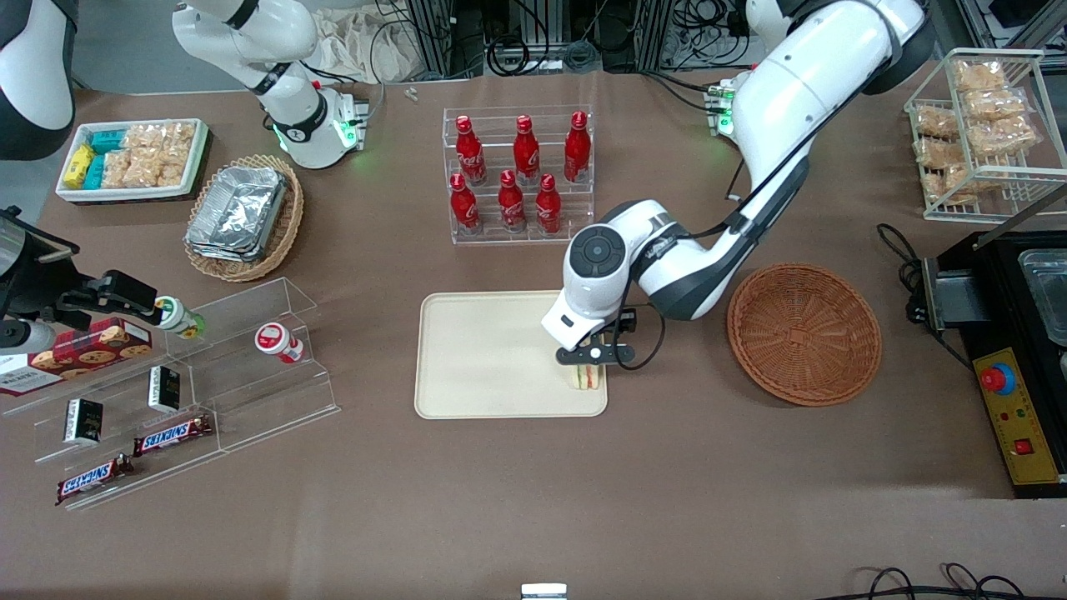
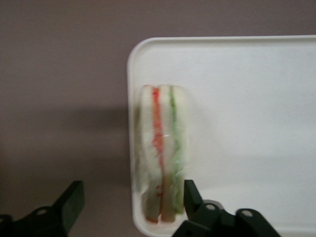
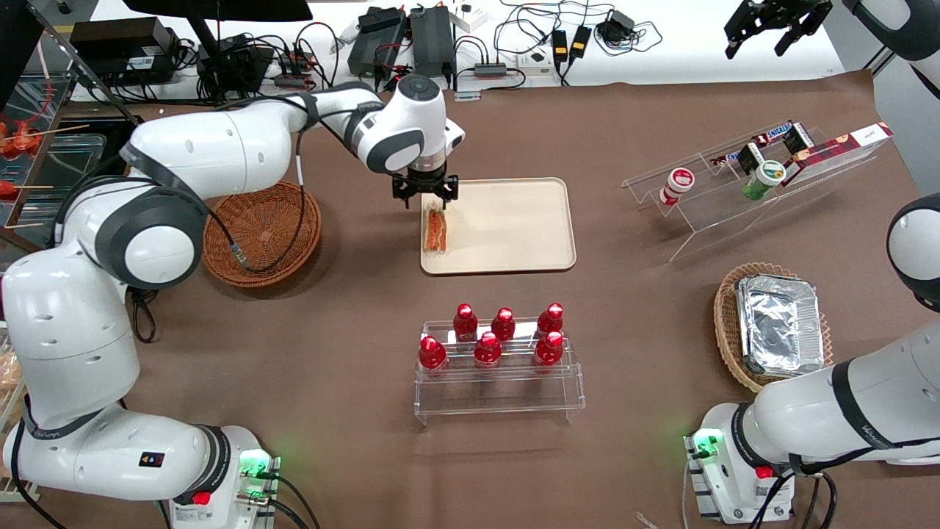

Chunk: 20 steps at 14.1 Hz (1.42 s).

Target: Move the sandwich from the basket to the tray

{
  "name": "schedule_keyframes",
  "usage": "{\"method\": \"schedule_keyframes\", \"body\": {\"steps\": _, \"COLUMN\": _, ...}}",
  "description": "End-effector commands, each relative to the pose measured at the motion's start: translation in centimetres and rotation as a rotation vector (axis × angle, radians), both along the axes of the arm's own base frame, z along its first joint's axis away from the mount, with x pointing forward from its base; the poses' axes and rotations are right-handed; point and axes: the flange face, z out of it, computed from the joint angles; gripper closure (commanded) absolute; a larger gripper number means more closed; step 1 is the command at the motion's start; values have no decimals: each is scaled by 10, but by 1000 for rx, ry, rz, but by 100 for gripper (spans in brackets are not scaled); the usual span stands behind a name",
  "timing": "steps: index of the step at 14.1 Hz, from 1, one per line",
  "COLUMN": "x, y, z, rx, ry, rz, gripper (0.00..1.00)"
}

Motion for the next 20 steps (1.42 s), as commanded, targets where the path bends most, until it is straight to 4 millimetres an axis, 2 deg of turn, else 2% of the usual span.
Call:
{"method": "schedule_keyframes", "body": {"steps": 1, "x": -3, "y": 39, "z": 57, "rx": 76, "ry": -22, "rz": -4, "gripper": 0}}
{"method": "schedule_keyframes", "body": {"steps": 3, "x": 6, "y": 79, "z": 86, "rx": 42, "ry": 33, "rz": -40, "gripper": 0}}
{"method": "schedule_keyframes", "body": {"steps": 7, "x": 29, "y": 161, "z": 127, "rx": 39, "ry": 100, "rz": -91, "gripper": 0}}
{"method": "schedule_keyframes", "body": {"steps": 10, "x": 49, "y": 244, "z": 165, "rx": 29, "ry": 124, "rz": -200, "gripper": 0}}
{"method": "schedule_keyframes", "body": {"steps": 11, "x": 51, "y": 263, "z": 184, "rx": 37, "ry": 123, "rz": -224, "gripper": 0}}
{"method": "schedule_keyframes", "body": {"steps": 12, "x": 54, "y": 279, "z": 192, "rx": 45, "ry": 131, "rz": -206, "gripper": 0}}
{"method": "schedule_keyframes", "body": {"steps": 14, "x": 66, "y": 329, "z": 206, "rx": 15, "ry": 134, "rz": -110, "gripper": 0}}
{"method": "schedule_keyframes", "body": {"steps": 16, "x": 68, "y": 341, "z": 221, "rx": -4, "ry": 133, "rz": -87, "gripper": 0}}
{"method": "schedule_keyframes", "body": {"steps": 20, "x": 70, "y": 352, "z": 225, "rx": 13, "ry": 132, "rz": -48, "gripper": 0}}
